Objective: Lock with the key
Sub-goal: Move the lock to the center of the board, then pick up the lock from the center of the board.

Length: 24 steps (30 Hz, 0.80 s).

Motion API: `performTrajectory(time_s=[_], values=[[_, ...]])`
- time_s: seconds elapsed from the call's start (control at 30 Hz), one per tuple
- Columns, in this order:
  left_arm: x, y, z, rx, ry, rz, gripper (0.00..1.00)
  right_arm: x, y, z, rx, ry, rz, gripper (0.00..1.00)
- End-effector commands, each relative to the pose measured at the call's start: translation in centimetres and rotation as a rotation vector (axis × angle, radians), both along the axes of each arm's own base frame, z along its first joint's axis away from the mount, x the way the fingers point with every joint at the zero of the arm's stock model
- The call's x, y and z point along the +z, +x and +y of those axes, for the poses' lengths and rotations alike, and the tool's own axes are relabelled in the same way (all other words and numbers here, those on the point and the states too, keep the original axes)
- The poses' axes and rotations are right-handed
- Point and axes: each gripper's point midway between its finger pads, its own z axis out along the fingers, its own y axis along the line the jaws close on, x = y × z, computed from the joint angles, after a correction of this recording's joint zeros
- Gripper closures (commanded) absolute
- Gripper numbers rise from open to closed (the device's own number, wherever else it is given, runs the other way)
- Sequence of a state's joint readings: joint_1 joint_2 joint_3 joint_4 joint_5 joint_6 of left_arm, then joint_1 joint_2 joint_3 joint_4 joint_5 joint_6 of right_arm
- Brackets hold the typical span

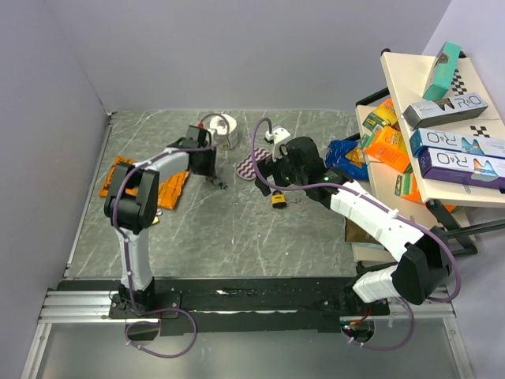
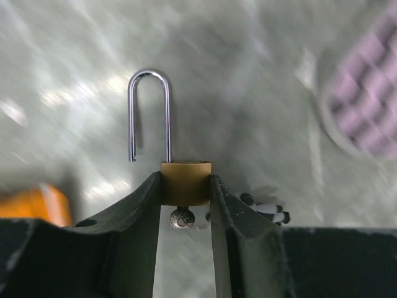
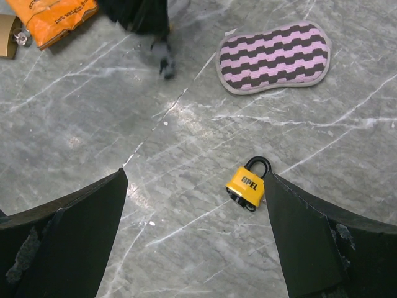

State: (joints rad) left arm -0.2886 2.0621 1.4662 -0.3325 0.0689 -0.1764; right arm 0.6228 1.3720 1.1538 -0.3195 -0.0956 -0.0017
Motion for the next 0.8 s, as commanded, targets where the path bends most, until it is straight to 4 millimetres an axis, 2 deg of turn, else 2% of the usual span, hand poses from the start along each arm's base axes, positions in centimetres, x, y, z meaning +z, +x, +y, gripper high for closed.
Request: performTrajectory(time_s=[0.0,0.03,0.07,0.13,0.27,0.4,0.43,0.57,0.77], values=[[2.7,-3.1,-2.9,0.031,-0.024,-0.03,0.82,3.2,-0.1,-0.1,0.004,0.054,-0.07,0.0],[2.6,-3.8,-3.2,0.033,-0.029,-0.021,0.82,3.2,-0.1,-0.1,0.005,0.055,-0.07,0.0],[1.6,-4.4,-2.4,0.053,0.017,-0.017,0.81,3.1,-0.1,-0.1,0.004,0.053,-0.069,0.0],[0.5,-5.7,-2.5,0.036,0.053,0.003,0.79,3.1,-0.2,-0.2,0.005,0.051,-0.071,0.0],[-1.7,-7.1,-2.3,0.016,0.12,0.087,0.72,3.2,-0.2,-0.4,0.002,0.048,-0.079,0.0],[-2.6,-7.1,-2.4,0.0,0.139,0.119,0.51,3.0,-0.3,-0.4,0.007,0.046,-0.074,0.0],[-2.6,-6.8,-2.5,-0.002,0.14,0.121,0.49,2.8,-0.4,-0.3,0.009,0.045,-0.069,0.0],[-3.2,-6.7,-2.4,-0.003,0.162,0.146,0.48,2.6,-0.6,-0.3,0.021,0.038,-0.067,0.0],[-3.3,-7.2,-2.4,0.006,0.17,0.175,0.54,2.5,-0.9,-0.3,0.05,0.015,-0.065,0.0]])
